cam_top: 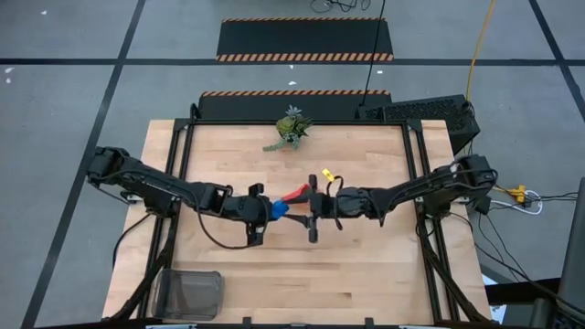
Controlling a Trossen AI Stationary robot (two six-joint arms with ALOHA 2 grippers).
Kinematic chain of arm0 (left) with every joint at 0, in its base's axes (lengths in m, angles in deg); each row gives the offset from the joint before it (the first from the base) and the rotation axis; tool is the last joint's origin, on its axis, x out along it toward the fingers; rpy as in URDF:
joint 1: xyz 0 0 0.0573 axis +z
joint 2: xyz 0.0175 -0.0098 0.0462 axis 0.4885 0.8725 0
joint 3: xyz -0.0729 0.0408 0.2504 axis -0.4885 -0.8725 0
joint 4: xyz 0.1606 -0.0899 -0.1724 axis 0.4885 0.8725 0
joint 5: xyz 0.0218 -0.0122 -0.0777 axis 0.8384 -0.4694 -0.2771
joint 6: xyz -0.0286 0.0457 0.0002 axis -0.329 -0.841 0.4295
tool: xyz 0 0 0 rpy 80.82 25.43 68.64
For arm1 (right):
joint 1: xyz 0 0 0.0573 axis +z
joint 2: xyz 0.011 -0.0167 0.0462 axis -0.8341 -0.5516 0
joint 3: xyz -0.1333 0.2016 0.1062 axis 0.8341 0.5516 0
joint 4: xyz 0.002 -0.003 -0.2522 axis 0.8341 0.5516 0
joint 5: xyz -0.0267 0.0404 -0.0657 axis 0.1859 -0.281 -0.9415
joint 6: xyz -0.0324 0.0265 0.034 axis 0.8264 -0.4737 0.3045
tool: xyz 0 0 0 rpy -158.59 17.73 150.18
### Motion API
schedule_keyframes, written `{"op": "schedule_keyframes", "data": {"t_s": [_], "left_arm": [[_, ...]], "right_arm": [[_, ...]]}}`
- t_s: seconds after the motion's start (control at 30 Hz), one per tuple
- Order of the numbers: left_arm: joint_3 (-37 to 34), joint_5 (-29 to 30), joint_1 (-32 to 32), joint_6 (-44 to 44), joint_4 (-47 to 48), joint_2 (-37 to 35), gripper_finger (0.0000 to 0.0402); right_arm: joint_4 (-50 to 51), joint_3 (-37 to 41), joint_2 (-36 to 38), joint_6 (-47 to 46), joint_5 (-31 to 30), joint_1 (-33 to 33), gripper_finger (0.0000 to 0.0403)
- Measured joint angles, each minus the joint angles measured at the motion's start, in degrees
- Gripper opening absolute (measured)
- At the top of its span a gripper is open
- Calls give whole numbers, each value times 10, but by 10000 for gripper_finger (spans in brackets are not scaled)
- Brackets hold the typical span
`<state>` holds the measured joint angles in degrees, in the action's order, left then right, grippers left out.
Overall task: Nest measuring cups in basket
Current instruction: Stack the blue measuring cup on top of the red measuring cup
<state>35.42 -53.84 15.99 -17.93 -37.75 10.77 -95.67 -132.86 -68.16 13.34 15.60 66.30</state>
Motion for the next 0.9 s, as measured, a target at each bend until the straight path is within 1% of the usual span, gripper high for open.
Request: {"op": "schedule_keyframes", "data": {"t_s": [0.13,0.27,0.47,0.67,0.9], "left_arm": [[-2,-3,-1,1,7,6,9],[-1,-5,-1,-2,9,10,5],[-1,-5,-1,-9,6,10,10],[-1,-5,-1,-11,5,10,6],[-1,-5,-1,-19,5,10,5]], "right_arm": [[-27,0,-23,0,7,-1,144],[-33,0,-24,0,7,-5,131],[-23,0,-25,2,7,-9,88],[0,0,-25,2,7,-15,47],[3,0,-25,10,8,-16,18]]}}
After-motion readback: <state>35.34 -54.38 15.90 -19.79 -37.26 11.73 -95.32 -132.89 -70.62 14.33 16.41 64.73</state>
